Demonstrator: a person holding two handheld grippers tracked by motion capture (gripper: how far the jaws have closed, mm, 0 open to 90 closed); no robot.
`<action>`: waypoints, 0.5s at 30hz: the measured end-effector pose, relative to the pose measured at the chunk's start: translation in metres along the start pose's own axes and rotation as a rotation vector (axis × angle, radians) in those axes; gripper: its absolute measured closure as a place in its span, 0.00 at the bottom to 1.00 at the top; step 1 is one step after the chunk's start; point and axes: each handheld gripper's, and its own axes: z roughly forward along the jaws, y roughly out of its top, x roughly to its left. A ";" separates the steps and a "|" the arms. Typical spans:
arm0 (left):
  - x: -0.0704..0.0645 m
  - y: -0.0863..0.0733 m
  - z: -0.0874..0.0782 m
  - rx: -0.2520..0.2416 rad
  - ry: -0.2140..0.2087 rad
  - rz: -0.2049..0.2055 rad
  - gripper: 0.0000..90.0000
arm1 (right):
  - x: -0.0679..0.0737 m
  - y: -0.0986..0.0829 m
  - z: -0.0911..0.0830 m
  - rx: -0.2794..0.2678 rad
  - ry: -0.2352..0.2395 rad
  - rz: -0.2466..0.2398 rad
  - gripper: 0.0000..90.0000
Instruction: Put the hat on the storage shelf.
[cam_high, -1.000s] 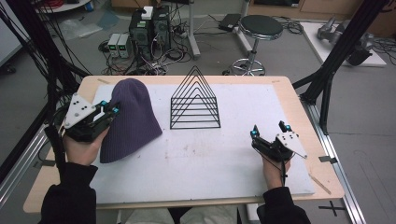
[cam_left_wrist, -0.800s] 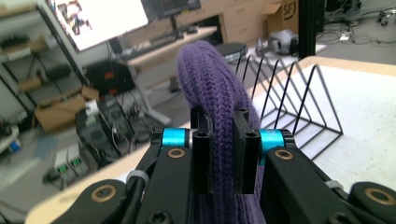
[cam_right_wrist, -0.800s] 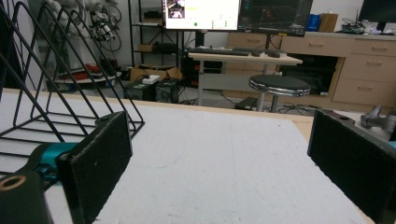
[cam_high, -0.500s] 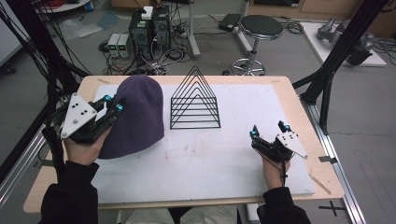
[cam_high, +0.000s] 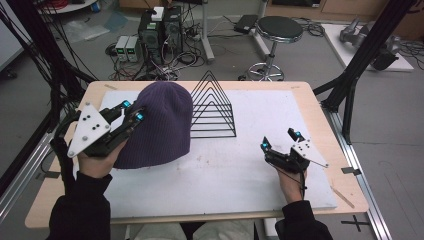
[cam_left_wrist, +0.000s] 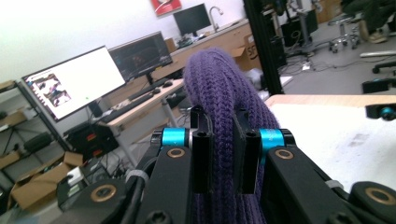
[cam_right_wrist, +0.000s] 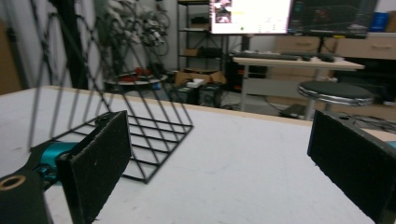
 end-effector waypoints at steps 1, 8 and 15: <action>0.000 0.000 0.000 0.000 0.000 0.000 0.89 | 0.002 0.001 0.000 0.000 0.021 0.002 0.06; -0.011 0.009 0.008 -0.030 -0.044 0.010 0.89 | 0.015 0.005 0.006 0.015 0.174 -0.012 0.06; -0.015 0.012 0.017 -0.053 -0.077 -0.001 0.89 | 0.034 0.014 0.020 0.058 0.349 -0.015 0.06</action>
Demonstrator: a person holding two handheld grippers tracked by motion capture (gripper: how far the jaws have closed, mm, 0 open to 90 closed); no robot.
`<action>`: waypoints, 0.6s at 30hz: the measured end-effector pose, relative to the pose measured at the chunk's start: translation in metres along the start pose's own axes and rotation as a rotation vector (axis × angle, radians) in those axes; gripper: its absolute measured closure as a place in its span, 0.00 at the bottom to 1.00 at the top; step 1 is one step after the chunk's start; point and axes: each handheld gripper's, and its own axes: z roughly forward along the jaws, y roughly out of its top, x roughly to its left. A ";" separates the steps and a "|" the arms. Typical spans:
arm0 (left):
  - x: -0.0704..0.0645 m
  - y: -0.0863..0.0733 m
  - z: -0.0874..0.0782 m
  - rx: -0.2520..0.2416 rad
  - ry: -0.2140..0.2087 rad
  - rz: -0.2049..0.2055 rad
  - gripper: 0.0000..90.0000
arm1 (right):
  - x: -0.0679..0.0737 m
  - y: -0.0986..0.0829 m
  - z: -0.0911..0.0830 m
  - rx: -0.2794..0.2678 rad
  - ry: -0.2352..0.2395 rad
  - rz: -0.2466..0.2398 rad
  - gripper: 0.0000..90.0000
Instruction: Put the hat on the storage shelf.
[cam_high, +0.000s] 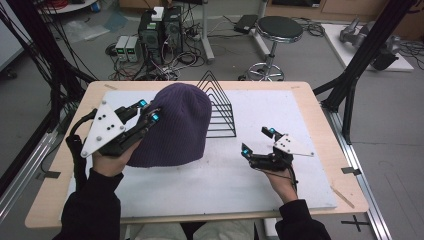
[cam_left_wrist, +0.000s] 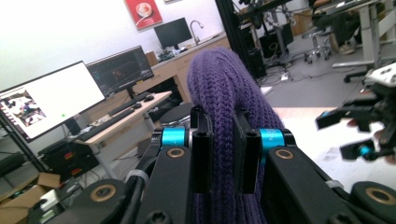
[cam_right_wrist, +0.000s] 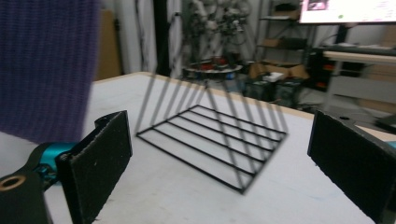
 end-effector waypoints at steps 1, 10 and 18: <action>0.000 0.000 0.001 -0.001 -0.003 0.001 0.89 | 0.002 0.001 0.004 0.007 0.022 0.004 0.06; -0.004 0.000 0.006 -0.013 -0.026 -0.001 0.89 | 0.022 0.002 0.043 0.114 0.297 0.102 0.06; -0.005 0.001 0.008 -0.032 -0.053 -0.015 0.89 | 0.039 0.008 0.070 0.120 0.427 0.150 0.09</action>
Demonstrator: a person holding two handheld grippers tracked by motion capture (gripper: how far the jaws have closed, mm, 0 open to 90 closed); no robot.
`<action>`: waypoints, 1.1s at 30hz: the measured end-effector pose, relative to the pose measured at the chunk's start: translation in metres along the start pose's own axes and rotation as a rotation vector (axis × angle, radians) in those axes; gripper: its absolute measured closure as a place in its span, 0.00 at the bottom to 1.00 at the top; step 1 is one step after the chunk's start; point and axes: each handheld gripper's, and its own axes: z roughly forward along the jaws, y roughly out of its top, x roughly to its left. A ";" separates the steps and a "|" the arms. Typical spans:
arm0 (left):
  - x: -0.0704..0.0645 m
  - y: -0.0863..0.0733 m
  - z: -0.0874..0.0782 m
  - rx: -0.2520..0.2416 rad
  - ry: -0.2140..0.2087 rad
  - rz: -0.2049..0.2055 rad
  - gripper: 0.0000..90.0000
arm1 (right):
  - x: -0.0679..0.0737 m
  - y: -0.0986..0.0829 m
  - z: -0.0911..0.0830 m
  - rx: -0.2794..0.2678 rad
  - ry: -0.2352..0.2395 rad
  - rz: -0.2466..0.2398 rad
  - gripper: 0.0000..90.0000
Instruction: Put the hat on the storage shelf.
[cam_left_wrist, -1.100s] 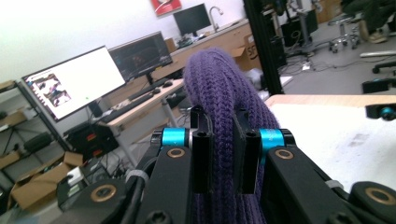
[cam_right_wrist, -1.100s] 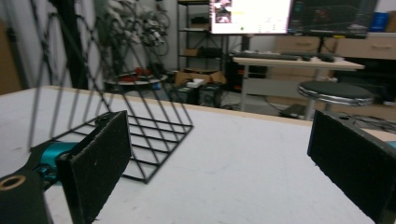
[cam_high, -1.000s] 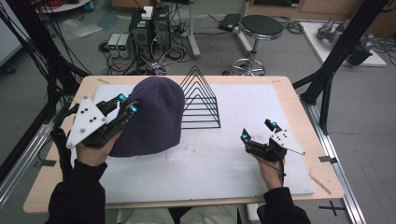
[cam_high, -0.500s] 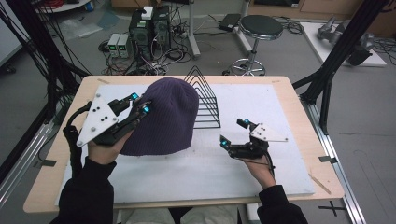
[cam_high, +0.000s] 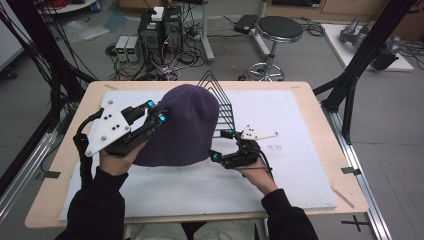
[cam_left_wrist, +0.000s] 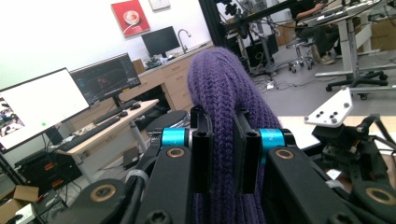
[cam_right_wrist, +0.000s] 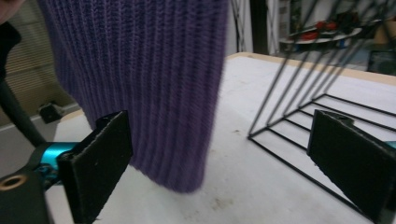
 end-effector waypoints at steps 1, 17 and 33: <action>-0.001 0.000 0.000 -0.003 -0.003 0.002 0.89 | 0.001 0.001 0.002 0.003 0.019 -0.005 0.13; 0.000 0.000 -0.005 -0.026 -0.010 -0.011 0.89 | 0.008 0.007 0.015 0.061 0.058 -0.041 0.73; 0.013 -0.009 -0.008 -0.031 0.005 -0.045 0.89 | 0.015 0.015 0.003 0.037 0.020 -0.119 0.93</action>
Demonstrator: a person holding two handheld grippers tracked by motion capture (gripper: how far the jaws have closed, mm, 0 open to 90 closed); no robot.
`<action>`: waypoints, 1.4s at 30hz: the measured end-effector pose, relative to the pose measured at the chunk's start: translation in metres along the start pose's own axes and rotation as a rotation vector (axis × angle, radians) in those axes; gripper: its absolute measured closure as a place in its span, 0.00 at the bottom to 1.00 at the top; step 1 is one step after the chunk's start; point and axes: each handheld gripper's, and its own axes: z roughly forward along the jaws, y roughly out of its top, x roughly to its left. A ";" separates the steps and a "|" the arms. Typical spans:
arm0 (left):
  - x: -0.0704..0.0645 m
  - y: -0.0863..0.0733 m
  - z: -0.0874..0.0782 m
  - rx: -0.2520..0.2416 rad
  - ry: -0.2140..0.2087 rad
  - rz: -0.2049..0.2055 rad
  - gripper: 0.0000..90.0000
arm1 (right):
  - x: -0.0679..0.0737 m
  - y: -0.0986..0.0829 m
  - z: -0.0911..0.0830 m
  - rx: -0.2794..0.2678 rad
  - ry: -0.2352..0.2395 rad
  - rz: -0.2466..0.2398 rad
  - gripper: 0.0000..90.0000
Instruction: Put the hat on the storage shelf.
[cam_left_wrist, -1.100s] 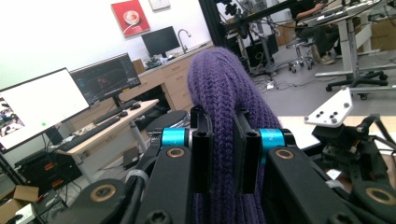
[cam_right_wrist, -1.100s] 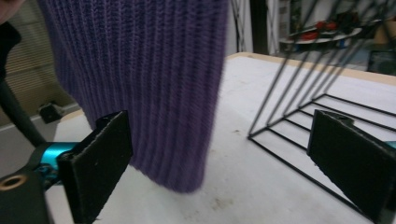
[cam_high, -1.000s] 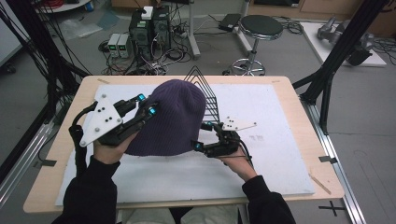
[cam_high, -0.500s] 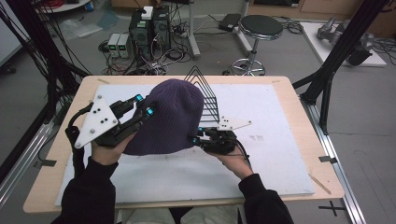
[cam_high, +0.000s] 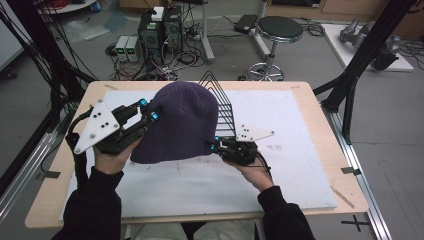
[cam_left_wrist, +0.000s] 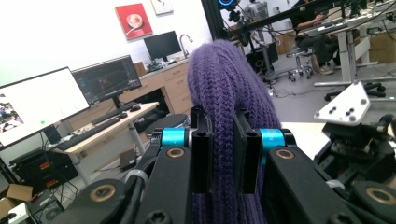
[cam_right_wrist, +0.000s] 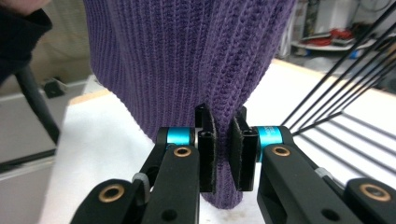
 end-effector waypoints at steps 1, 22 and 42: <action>0.000 0.000 0.000 0.000 0.000 0.000 0.89 | 0.000 0.001 -0.002 -0.003 -0.016 -0.018 0.93; 0.053 0.001 0.055 -0.156 0.019 -0.045 0.88 | -0.025 0.058 -0.035 -0.093 -0.282 -0.097 0.92; 0.080 0.016 0.097 -0.195 0.052 -0.100 0.88 | -0.055 0.108 -0.039 -0.083 -0.463 -0.136 0.92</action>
